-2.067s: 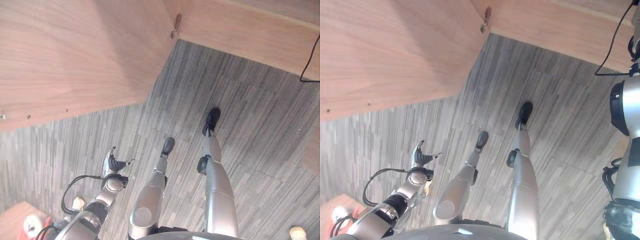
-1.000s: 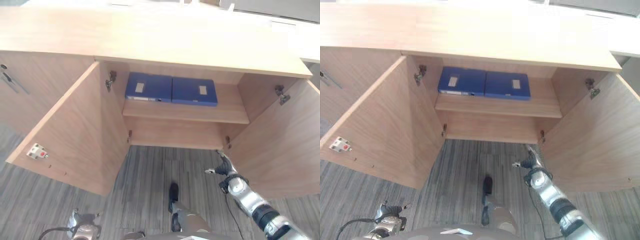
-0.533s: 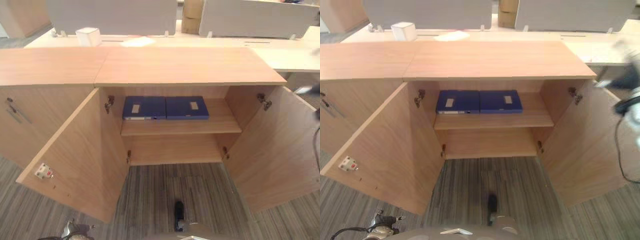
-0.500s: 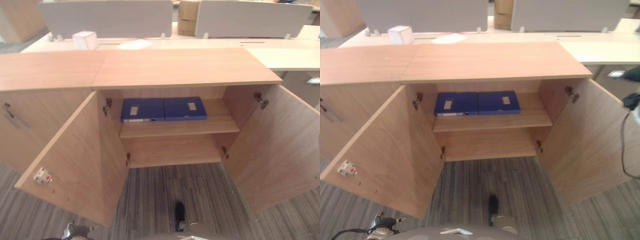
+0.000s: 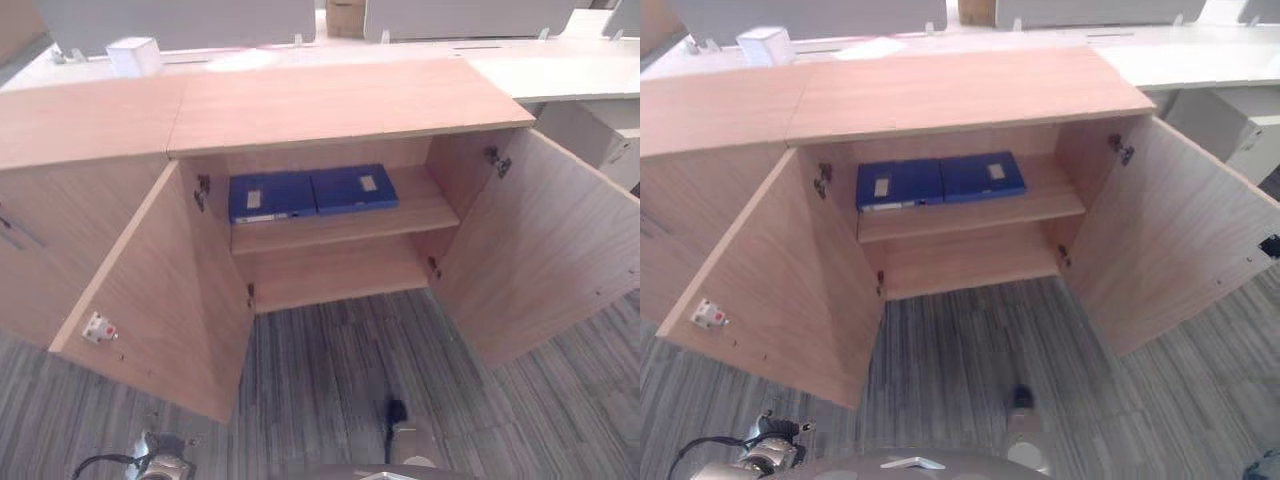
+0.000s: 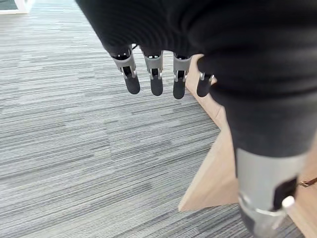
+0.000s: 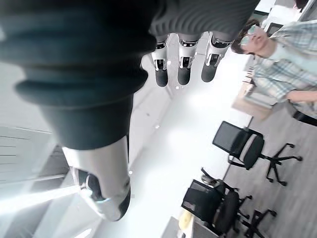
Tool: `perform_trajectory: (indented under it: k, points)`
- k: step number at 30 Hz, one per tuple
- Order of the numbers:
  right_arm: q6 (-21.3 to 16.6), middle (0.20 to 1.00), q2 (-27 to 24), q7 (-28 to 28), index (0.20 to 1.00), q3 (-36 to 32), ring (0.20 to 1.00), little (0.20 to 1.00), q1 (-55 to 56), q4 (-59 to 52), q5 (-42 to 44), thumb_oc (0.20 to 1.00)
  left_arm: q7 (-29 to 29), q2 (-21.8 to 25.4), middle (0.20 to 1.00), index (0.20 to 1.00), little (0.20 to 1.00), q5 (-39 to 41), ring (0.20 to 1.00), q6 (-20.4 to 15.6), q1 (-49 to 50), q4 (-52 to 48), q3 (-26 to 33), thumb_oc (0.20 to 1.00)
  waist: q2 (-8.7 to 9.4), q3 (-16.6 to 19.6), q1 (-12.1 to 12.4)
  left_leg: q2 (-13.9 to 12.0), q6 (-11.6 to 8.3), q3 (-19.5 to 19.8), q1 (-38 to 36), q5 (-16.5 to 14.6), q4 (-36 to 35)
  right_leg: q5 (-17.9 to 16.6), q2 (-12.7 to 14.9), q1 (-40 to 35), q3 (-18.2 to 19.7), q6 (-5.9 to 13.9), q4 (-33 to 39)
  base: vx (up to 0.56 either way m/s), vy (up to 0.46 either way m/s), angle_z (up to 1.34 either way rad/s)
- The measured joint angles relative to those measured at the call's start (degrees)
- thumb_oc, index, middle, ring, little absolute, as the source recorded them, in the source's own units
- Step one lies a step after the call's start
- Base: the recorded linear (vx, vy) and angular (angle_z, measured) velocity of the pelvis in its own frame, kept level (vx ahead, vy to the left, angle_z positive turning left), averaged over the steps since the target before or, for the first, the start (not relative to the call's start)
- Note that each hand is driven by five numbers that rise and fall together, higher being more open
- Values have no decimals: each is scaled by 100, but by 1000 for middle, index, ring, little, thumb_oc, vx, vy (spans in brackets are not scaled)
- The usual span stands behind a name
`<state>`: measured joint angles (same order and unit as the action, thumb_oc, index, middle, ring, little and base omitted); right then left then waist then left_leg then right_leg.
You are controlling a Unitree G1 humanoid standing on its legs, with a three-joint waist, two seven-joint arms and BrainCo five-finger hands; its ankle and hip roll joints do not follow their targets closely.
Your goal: Put the empty folder in the office cabinet
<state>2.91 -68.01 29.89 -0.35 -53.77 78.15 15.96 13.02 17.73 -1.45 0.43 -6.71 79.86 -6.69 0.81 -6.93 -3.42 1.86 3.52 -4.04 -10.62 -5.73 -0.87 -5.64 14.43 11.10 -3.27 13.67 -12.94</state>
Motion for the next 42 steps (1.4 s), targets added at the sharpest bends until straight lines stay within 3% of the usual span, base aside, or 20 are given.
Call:
perform_trajectory:
  k: [1, 2, 5, 9, 13, 16, 21, 23, 30, 33, 38, 42]
  points:
    - [9, 1000, -53, -45, 1000, -39, 1000, 1000, -14, 243, 117, 1000, 2, 73, 1000, 1000, 1000, 0, 1000, -3, -17, -27, -6, 1000, 49, 14, 91, -53, -27, 13, 25, 14, -14, 20, 38, -337, 49, 68, 97, 37, -94, 6]
    - [13, 1000, -7, -68, 1000, -60, 1000, 1000, -12, 269, 176, 1000, 3, 175, 1000, 1000, 1000, -1, 1000, -5, 41, -76, -9, 1000, 129, 24, 167, -74, -85, 5, 20, 27, -42, -341, 44, -734, 71, -9, 372, 78, -136, -15]
    - [66, 1000, 122, -299, 1000, -293, 1000, 1000, 329, 538, 377, 1000, 35, 386, 1000, 1000, 1000, 10, 1000, 0, 22, -217, -2, 1000, 402, 151, 408, -156, -378, -25, 19, 194, -263, -272, -18, -1271, -175, -13, 1382, 56, -71, -8]
    - [298, 1000, 575, -712, 1000, -373, 1000, 1000, 858, 602, 548, 1000, 23, 376, 1000, 1000, 1000, 60, 1000, -28, 11, -473, -58, 1000, 492, 247, 390, -284, -649, 11, 299, 308, -303, 95, -186, -1172, -188, -292, 1561, 46, -76, 4]
    - [494, 1000, 733, -1068, 1000, -642, 1000, 1000, 1479, 832, 575, 1000, -73, 344, 1000, 1000, 1000, 116, 1000, -85, -64, -686, -453, 1000, 331, 442, 323, -534, -822, 215, 568, 426, -279, 44, -433, -1161, -369, -401, 1759, 75, -77, 18]
    - [508, 1000, 731, -1166, 1000, -930, 1000, 1000, 1776, 990, 599, 1000, -104, 347, 1000, 1000, 1000, 116, 1000, -78, 6, -683, -453, 1000, 207, 563, 315, -563, -870, 295, 604, 472, -263, 21, -465, -1137, -411, -445, 1760, 65, -68, 12]
    - [602, 1000, 765, -1294, 1000, -1136, 1000, 1000, 1964, 1122, 783, 1000, -134, 412, 1000, 1000, 1000, 116, 1000, -70, 144, -572, -445, 1000, 170, 580, 322, -564, -888, 367, 647, 505, -262, 2, -461, -1142, -490, -479, 1761, 64, -82, 8]
    - [444, 1000, 1087, -1409, 1000, -1266, 1000, 1000, 2368, 702, 1030, 1000, -160, 402, 1000, 1000, 1000, 119, 1000, -68, 236, -559, -224, 1000, 205, 596, 282, -577, -900, 440, 724, 518, -231, 7, -471, -1120, -555, -499, 1765, 41, -83, 16]
    - [320, 1000, 1274, -1648, 1000, -1357, 1000, 1000, 2317, 729, 1455, 1000, -256, 420, 1000, 1000, 1000, 122, 1000, -61, 274, -513, -222, 1000, 89, 569, 441, -573, -902, 505, 799, 533, -197, 4, -467, -1111, -619, -506, 1765, 24, -90, 7]
    - [275, 1000, 1347, -1698, 1000, -1066, 1000, 1000, 2060, 716, 1455, 1000, -262, 413, 1000, 1000, 1000, 127, 1000, -69, 268, -524, -224, 1000, -27, 545, 477, -576, -909, 533, 812, 546, -192, 6, -468, -1117, -649, -506, 1766, 7, -98, 4]
    - [201, 1000, 1649, -1940, 1000, 58, 1000, 1000, 1473, 505, 1422, 1000, -319, 401, 1000, 1000, 1000, 188, 1000, -112, 169, -606, -275, 1000, -181, 510, 612, -580, -935, 602, 828, 596, -189, 13, -472, -1142, -712, -495, 1767, -6, -69, 6]
    - [224, 1000, 1719, -1810, 1000, 285, 1000, 1000, 1291, 514, 1350, 1000, -374, 415, 1000, 1000, 1000, 288, 1000, -100, 261, -552, -267, 1000, -229, 470, 643, -583, -945, 635, 825, 632, -198, 17, -471, -1162, -748, -478, 1769, -1, -63, 5]
